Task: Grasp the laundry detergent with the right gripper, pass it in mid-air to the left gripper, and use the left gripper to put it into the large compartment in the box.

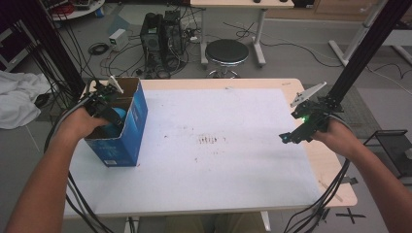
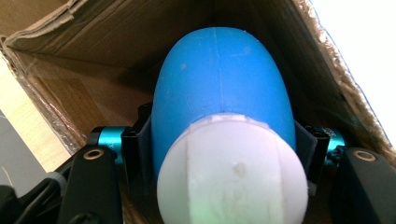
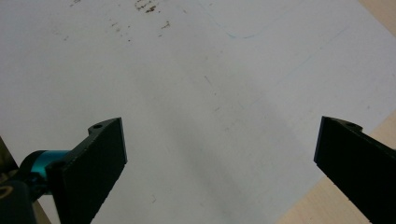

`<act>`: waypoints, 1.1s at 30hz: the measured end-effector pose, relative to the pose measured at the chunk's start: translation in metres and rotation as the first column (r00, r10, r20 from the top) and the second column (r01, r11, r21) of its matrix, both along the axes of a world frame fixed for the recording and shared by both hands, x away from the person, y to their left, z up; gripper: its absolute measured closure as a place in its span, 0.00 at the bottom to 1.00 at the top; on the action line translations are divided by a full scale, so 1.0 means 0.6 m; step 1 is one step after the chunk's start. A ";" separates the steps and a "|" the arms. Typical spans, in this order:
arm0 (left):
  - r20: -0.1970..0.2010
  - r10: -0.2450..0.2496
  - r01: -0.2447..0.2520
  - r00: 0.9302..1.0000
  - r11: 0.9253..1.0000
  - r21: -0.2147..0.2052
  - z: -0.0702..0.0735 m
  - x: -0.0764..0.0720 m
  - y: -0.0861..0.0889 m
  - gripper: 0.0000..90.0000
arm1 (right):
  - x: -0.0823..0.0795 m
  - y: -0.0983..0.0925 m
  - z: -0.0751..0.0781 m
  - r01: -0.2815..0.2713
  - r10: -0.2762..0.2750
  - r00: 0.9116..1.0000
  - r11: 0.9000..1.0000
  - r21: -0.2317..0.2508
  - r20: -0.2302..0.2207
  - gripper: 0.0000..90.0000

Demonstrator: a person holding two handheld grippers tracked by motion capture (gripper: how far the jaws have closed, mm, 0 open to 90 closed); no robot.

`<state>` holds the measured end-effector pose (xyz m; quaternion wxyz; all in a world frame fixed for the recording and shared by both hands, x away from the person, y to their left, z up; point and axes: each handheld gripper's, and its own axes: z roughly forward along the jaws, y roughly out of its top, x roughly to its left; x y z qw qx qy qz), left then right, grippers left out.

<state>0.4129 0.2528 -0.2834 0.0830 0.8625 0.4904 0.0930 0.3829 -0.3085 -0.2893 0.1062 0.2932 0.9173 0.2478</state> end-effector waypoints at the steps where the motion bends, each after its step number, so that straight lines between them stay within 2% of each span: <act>1: -0.006 -0.008 0.008 1.000 1.000 0.002 0.001 0.000 0.001 0.42 | 0.000 -0.001 0.000 -0.005 0.005 1.000 1.000 0.002 0.005 0.02; 6: -0.002 0.002 -0.002 1.000 1.000 -0.026 0.001 -0.001 0.001 0.41 | -0.002 -0.003 0.001 0.002 -0.002 1.000 1.000 0.002 0.001 0.02; 7: -0.015 -0.012 0.012 1.000 1.000 -0.026 0.005 0.000 0.004 0.41 | -0.002 -0.003 0.001 0.001 -0.001 1.000 1.000 0.003 0.002 0.02; 10: 0.000 -0.005 0.005 1.000 0.999 -0.045 0.009 -0.001 0.008 0.40 | -0.001 -0.003 0.001 -0.011 0.011 1.000 1.000 0.008 0.009 0.02; 12: 0.019 0.005 -0.004 1.000 0.998 -0.061 0.014 -0.003 0.011 0.35 | -0.001 -0.002 0.002 -0.009 0.009 1.000 1.000 0.008 0.007 0.02; 17: 0.029 0.028 -0.025 0.999 0.995 -0.100 0.028 -0.009 0.017 0.31 | -0.002 0.002 0.001 -0.017 0.017 1.000 1.000 0.008 0.004 0.02; 18: 0.031 0.016 -0.014 0.999 0.996 -0.092 0.030 -0.009 0.018 0.31 | -0.003 0.004 0.002 -0.010 0.010 1.000 1.000 0.007 -0.002 0.02; 21: 0.044 0.019 -0.014 0.999 0.994 -0.111 0.039 -0.013 0.019 0.31 | -0.003 0.003 0.002 -0.014 0.014 1.000 1.000 0.006 0.004 0.02; 22: 0.059 0.003 0.003 0.998 0.995 -0.095 0.043 -0.012 0.020 0.31 | -0.005 0.004 0.003 -0.004 0.004 1.000 1.000 0.006 -0.007 0.02; 23: 0.048 0.014 -0.009 0.999 0.994 -0.109 0.045 -0.014 0.018 0.31 | -0.004 0.003 0.003 -0.015 0.015 1.000 1.000 0.009 0.001 0.02; 24: 0.053 0.006 0.000 0.999 0.994 -0.108 0.050 -0.015 0.018 0.31 | -0.004 0.002 0.003 -0.018 0.018 1.000 1.000 0.010 0.007 0.02; 25: 0.065 -0.013 0.019 0.998 0.996 -0.088 0.054 -0.014 0.019 0.31 | -0.005 0.002 0.004 -0.013 0.013 1.000 1.000 0.009 0.002 0.02; 26: 0.068 0.017 -0.009 0.998 0.993 -0.114 0.057 -0.017 0.015 0.31 | -0.005 0.001 0.003 -0.016 0.016 1.000 1.000 0.011 0.008 0.02; 27: 0.076 -0.002 0.010 0.997 0.995 -0.097 0.062 -0.016 0.016 0.31 | -0.006 0.000 0.004 -0.011 0.011 1.000 1.000 0.012 0.005 0.02; 28: 0.074 0.016 -0.008 0.997 0.994 -0.113 0.065 -0.018 0.014 0.31 | -0.006 -0.002 0.004 -0.014 0.014 1.000 1.000 0.017 0.013 0.02; 29: 0.073 -0.007 0.014 0.997 0.995 -0.096 0.071 -0.017 0.015 0.31 | -0.007 -0.002 0.005 -0.012 0.011 1.000 1.000 0.019 0.010 0.02; 30: 0.085 0.012 -0.003 0.996 0.994 -0.108 0.075 -0.020 0.012 0.31 | -0.008 -0.003 0.006 -0.009 0.009 1.000 1.000 0.013 0.009 0.02; 32: 0.093 -0.011 0.019 0.996 0.996 -0.091 0.090 -0.021 0.013 0.31 | -0.008 -0.006 0.006 -0.011 0.011 1.000 1.000 0.019 0.015 0.02; 33: 0.109 0.007 0.004 0.994 0.995 -0.103 0.097 -0.024 0.010 0.31 | -0.008 -0.006 0.007 -0.009 0.009 1.000 1.000 0.020 0.013 0.02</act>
